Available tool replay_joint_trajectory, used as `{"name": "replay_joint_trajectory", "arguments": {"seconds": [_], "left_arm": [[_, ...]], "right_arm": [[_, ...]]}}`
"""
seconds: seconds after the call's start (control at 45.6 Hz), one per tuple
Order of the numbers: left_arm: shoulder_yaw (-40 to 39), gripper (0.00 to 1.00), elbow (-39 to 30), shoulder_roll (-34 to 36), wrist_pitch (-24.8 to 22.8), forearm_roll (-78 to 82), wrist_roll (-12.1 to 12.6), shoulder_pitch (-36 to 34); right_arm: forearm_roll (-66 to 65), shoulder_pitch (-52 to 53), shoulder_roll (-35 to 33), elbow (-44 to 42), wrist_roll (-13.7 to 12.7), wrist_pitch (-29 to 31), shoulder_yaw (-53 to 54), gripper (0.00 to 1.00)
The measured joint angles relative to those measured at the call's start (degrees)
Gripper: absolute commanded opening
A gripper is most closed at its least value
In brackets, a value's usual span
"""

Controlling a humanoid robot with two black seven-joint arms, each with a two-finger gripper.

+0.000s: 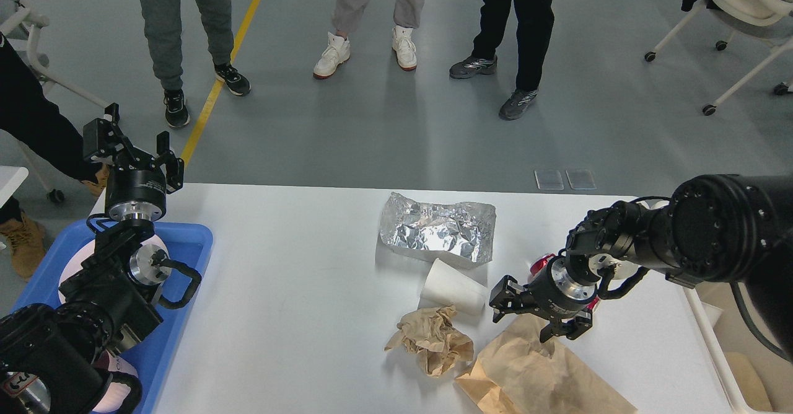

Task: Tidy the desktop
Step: 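Lower the right gripper and grasp the large brown paper sheet, then lift the brown paper and drop it into the white bin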

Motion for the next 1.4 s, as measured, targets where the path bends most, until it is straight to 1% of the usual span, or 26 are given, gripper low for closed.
{"name": "replay_joint_trajectory", "arguments": {"seconds": [0.044, 0.088, 0.132, 0.175, 0.219, 0.263, 0.329, 0.417, 0.614, 0.745, 1.008, 1.228, 1.315, 1.403], "left_arm": [[0.0, 0.96, 0.0, 0.0, 0.0, 0.0, 0.0, 0.0], [0.0, 0.96, 0.0, 0.0, 0.0, 0.0, 0.0, 0.0], [0.0, 0.96, 0.0, 0.0, 0.0, 0.0, 0.0, 0.0], [0.0, 0.96, 0.0, 0.0, 0.0, 0.0, 0.0, 0.0], [0.0, 0.96, 0.0, 0.0, 0.0, 0.0, 0.0, 0.0], [0.0, 0.96, 0.0, 0.0, 0.0, 0.0, 0.0, 0.0], [0.0, 0.96, 0.0, 0.0, 0.0, 0.0, 0.0, 0.0], [0.0, 0.96, 0.0, 0.0, 0.0, 0.0, 0.0, 0.0], [0.0, 0.96, 0.0, 0.0, 0.0, 0.0, 0.0, 0.0], [0.0, 0.96, 0.0, 0.0, 0.0, 0.0, 0.0, 0.0], [0.0, 0.96, 0.0, 0.0, 0.0, 0.0, 0.0, 0.0], [0.0, 0.96, 0.0, 0.0, 0.0, 0.0, 0.0, 0.0], [0.0, 0.96, 0.0, 0.0, 0.0, 0.0, 0.0, 0.0], [0.0, 0.96, 0.0, 0.0, 0.0, 0.0, 0.0, 0.0]], "right_arm": [[0.0, -0.4, 0.1, 0.0, -0.7, -0.5, 0.0, 0.43], [0.0, -0.7, 0.1, 0.0, -1.5, -0.7, 0.1, 0.24], [0.0, -0.8, 0.1, 0.1, -2.3, -0.7, 0.1, 0.11], [0.0, -0.9, 0.1, 0.3, -3.2, -0.5, 0.1, 0.06], [0.0, -0.9, 0.1, 0.4, -4.3, -0.3, 0.1, 0.05], [0.0, -0.9, 0.1, 0.5, -5.2, -0.2, 0.1, 0.00], [0.0, -0.9, 0.1, 0.6, -6.1, -0.1, 0.1, 0.00], [0.0, -0.8, 0.1, 1.0, -6.6, 0.3, 0.1, 0.00], [0.0, 0.1, -0.3, 1.7, -6.9, 2.8, -0.2, 0.00], [0.0, 2.9, -1.5, 3.3, -7.0, 5.7, -1.0, 0.00], [-0.1, 16.9, -10.5, 10.7, -7.0, 12.1, -1.3, 0.00], [-1.0, 30.5, -16.4, 11.4, -6.9, 20.3, -1.3, 0.00], [-1.9, 35.5, -17.7, 11.1, -6.9, 22.5, -1.3, 0.00], [-2.7, 39.6, -18.4, 10.7, -6.9, 23.4, -1.3, 0.00]]}}
